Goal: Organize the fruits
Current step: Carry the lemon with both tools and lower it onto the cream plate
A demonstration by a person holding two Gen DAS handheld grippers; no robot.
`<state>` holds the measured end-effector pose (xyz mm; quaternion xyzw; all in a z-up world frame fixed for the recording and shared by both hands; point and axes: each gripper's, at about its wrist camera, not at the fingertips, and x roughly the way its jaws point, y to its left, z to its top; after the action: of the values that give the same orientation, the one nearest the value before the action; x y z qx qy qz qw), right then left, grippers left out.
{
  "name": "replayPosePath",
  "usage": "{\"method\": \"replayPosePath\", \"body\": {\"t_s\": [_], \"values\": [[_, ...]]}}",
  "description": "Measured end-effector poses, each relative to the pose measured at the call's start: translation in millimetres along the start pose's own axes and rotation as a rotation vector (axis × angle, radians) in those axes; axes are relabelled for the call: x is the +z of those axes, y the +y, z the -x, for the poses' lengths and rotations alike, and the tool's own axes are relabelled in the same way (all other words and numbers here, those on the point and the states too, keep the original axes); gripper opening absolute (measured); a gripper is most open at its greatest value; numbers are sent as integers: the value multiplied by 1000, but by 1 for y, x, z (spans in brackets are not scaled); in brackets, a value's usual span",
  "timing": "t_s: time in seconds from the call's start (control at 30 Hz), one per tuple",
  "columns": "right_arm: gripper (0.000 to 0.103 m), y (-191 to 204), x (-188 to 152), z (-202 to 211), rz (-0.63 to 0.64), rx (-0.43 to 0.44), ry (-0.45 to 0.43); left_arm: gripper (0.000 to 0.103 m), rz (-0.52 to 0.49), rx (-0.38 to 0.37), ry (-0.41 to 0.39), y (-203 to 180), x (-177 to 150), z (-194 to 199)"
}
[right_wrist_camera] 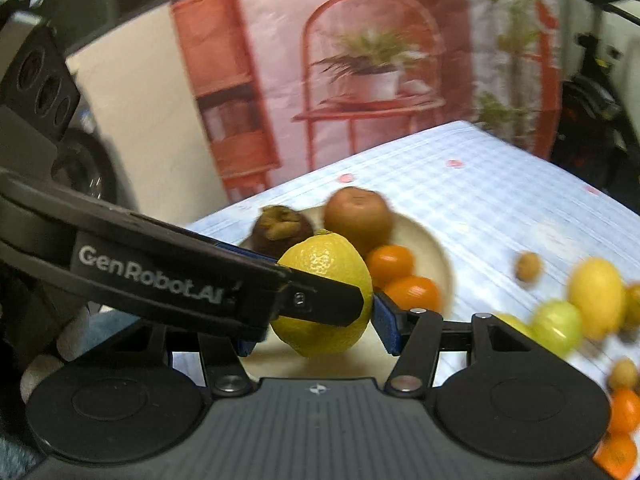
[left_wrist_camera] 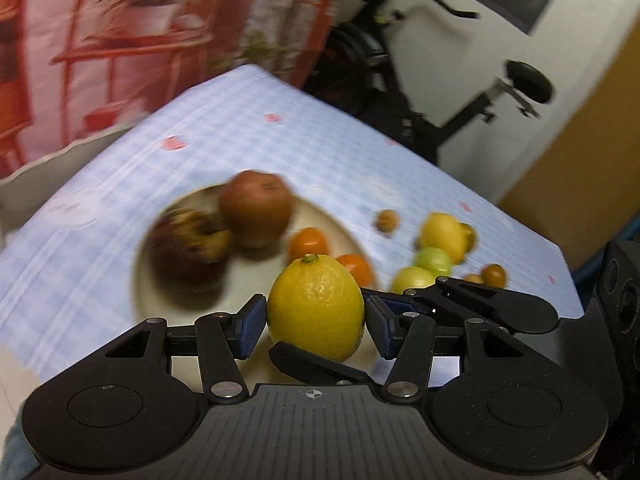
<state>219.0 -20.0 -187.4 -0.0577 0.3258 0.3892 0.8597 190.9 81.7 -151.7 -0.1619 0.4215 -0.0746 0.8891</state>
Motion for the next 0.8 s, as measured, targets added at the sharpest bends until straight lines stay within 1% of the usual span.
{"method": "replayPosePath", "body": {"t_s": [0.2,0.4,0.53,0.67,0.8], "values": [[58,19,9,-38,82,47,77,57,53,64,0,22,0,2],[58,27,16,-59,114,57,110,57,63,111,-13,32,1,1],[58,29,15,-65,126,62,119,58,70,119,-16,37,-1,-1],[58,32,16,-68,145,59,114,57,32,143,-50,33,-2,0],[58,35,15,-69,169,59,109,58,25,153,-62,33,-1,1]]}}
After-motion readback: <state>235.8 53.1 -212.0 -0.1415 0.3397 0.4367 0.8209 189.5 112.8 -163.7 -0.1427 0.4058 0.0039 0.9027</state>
